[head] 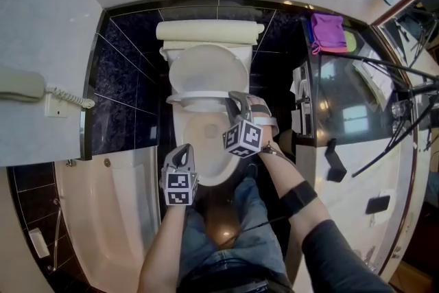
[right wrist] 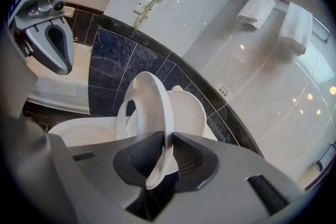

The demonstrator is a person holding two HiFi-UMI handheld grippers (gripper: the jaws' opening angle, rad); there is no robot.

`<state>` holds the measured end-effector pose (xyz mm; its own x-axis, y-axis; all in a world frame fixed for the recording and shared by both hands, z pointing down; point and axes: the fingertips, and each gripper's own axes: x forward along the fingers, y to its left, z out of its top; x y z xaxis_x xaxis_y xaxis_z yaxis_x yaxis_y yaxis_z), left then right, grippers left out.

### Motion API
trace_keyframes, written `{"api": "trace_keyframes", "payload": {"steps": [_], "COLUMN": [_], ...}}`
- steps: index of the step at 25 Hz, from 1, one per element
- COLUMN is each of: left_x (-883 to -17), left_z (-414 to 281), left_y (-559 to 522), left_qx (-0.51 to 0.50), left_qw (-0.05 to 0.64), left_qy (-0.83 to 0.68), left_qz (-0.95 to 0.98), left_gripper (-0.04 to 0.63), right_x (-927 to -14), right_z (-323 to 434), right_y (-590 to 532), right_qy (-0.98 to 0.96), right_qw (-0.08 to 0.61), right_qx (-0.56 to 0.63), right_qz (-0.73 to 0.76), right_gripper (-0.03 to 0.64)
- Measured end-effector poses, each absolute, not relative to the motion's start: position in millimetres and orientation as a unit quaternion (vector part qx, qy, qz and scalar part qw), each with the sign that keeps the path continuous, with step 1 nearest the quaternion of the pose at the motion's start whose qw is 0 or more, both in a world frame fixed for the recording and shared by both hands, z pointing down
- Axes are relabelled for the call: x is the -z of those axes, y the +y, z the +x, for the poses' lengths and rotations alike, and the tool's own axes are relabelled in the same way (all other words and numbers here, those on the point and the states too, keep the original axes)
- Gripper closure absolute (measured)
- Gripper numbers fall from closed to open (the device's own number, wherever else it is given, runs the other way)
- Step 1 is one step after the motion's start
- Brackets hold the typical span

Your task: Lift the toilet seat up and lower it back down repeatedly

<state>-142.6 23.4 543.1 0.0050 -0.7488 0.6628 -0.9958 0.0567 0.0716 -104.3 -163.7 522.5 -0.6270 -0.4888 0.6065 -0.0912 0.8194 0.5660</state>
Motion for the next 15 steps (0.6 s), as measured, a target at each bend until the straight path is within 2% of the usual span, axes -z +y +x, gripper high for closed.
{"api": "trace_keyframes", "payload": {"steps": [15], "left_x": [-596.6], "left_z": [-139.0], "left_y": [49.4], "left_qx": [-0.216], "left_qw": [0.292], "left_qy": [-0.662], "left_qz": [0.656], "left_gripper": [0.595], "right_x": [-557.5], "right_z": [-56.3], "right_y": [-48.9], "right_qy": [-0.847], "right_qw": [0.424], "right_qx": [0.280], "right_qz": [0.158], "right_gripper": [0.535]}}
